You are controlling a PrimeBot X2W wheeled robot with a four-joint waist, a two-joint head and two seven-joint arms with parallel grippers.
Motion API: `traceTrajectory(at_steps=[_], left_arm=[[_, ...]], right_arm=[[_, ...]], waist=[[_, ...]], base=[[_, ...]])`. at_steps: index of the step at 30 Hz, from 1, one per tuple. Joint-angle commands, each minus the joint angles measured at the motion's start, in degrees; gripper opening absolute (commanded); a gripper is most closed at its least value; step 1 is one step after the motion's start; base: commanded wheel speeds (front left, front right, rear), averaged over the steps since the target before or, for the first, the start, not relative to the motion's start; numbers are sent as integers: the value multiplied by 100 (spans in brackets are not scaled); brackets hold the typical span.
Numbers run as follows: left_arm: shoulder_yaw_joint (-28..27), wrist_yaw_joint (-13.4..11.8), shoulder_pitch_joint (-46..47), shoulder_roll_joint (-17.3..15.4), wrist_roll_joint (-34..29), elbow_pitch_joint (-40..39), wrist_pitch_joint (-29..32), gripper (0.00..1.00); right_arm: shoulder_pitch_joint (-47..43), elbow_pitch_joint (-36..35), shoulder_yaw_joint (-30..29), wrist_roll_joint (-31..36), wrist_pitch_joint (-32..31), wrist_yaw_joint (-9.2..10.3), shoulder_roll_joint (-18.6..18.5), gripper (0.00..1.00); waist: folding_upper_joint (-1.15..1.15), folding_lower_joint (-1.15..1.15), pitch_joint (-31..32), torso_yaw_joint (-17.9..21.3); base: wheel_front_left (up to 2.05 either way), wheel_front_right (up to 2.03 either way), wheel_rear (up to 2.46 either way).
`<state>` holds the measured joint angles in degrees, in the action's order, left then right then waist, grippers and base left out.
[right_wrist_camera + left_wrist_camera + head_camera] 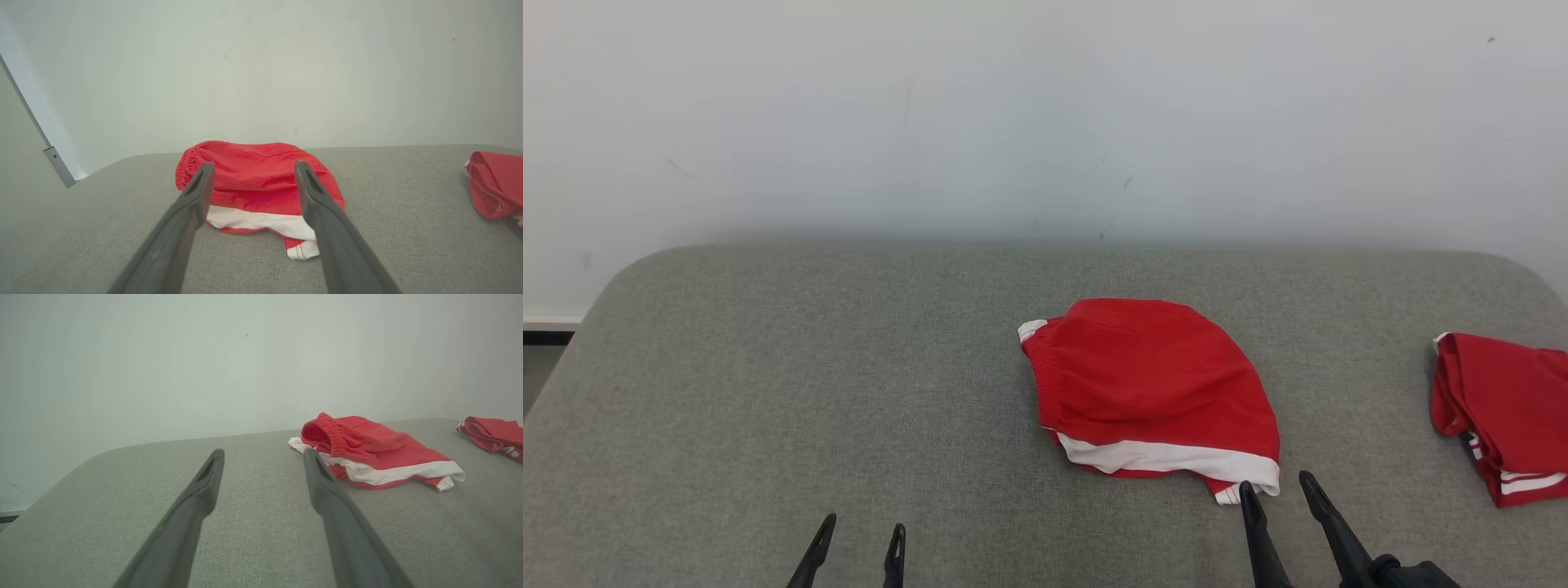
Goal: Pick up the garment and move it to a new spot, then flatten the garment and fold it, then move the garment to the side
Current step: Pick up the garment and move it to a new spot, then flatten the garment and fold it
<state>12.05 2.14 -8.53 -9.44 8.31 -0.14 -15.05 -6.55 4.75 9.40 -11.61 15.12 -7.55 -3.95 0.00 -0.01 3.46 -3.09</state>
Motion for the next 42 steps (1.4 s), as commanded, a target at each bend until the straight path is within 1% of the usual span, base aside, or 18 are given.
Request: traceTrajectory(at_steps=[1,10,18,42], left_arm=[[-53,25,-150,46,-154,29,-16,100],[-199,132,-327,269,-366,82,-16,100],[-308,209,-299,380,-452,133,-16,100],[-317,383,-259,481,-609,323,-16,100]], right_arm=[[-89,5,-29,-63,-1,15,-34,100],[-219,-3,-103,-59,-1,15,-39,100],[-256,23,-78,-68,-1,15,-6,100],[-277,18,-41,-118,-1,15,-26,100]], waist=[[0,1,38,3],[0,1,114,-27],[0,1,121,-27],[0,1,143,38]], base=[[0,0,0],[0,0,0],[0,0,0],[0,0,0]])
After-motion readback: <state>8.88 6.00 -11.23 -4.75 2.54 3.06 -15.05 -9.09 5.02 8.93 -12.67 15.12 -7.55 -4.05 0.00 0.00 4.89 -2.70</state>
